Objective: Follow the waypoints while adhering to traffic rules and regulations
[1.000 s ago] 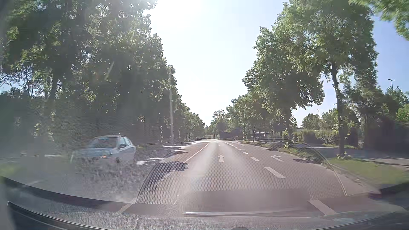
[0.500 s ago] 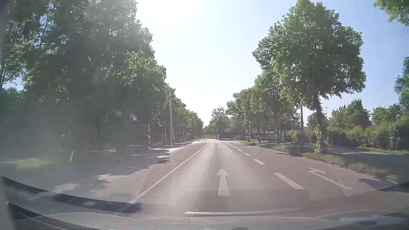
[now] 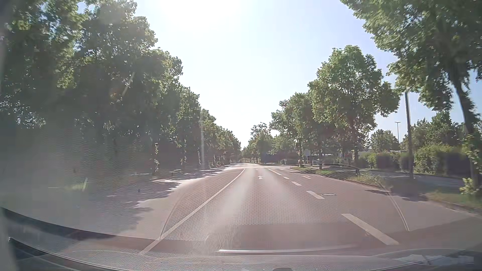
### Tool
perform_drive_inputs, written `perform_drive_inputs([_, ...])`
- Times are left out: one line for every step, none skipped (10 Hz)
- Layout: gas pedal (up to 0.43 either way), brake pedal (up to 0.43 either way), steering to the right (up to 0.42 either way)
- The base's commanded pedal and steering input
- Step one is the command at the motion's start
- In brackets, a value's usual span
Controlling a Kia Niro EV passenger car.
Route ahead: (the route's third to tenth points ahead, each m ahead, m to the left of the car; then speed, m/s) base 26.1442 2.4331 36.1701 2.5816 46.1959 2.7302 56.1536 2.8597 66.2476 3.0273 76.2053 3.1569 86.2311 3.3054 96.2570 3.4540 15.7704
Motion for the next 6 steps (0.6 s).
perform_drive_inputs([0.209,0.006,-0.006])
perform_drive_inputs([0.209,0.012,-0.006])
perform_drive_inputs([0.209,0.012,-0.006])
perform_drive_inputs([0.209,0.012,-0.006])
perform_drive_inputs([0.209,0.012,-0.006])
perform_drive_inputs([0.209,0.006,-0.006])
